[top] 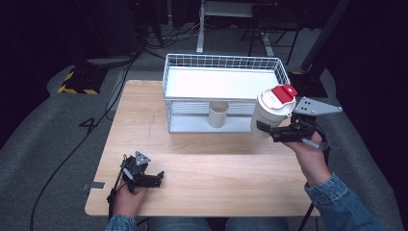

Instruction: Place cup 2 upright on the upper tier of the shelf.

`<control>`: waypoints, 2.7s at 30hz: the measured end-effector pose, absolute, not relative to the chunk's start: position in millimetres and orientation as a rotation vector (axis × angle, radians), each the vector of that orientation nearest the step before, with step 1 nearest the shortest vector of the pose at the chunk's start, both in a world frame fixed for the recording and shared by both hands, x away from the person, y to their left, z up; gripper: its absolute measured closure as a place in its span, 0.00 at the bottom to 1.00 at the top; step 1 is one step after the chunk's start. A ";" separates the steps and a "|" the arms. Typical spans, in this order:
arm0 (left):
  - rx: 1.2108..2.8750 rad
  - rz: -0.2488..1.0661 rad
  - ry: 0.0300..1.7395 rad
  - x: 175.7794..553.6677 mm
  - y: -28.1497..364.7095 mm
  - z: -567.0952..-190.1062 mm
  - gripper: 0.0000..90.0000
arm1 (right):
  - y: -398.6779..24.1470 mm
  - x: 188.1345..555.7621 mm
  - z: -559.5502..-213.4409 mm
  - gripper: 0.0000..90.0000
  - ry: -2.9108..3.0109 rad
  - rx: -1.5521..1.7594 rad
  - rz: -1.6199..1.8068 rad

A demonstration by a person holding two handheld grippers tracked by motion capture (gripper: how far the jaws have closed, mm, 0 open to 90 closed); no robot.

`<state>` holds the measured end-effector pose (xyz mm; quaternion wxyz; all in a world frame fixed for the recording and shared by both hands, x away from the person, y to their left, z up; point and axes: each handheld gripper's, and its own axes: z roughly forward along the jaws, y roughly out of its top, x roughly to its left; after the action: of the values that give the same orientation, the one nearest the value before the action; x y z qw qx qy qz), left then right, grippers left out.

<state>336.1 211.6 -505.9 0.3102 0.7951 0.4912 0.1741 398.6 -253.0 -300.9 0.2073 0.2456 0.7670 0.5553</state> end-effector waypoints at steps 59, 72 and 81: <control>2.101 0.457 1.295 337.1 211.5 -505.8 0.00 | -161.0 548.2 -258.6 0.16 2.083 0.812 1.537; 2.098 0.460 1.296 338.3 210.9 -506.1 0.00 | -143.8 563.4 -272.9 0.16 2.060 0.820 1.556; 2.103 0.463 1.294 338.7 211.1 -505.8 0.00 | -136.9 568.5 -282.0 0.16 2.057 0.826 1.554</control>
<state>338.7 211.1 -505.8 0.3095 0.7960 0.4897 0.1754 568.5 -136.9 -282.0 0.2153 0.2978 0.7421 0.5606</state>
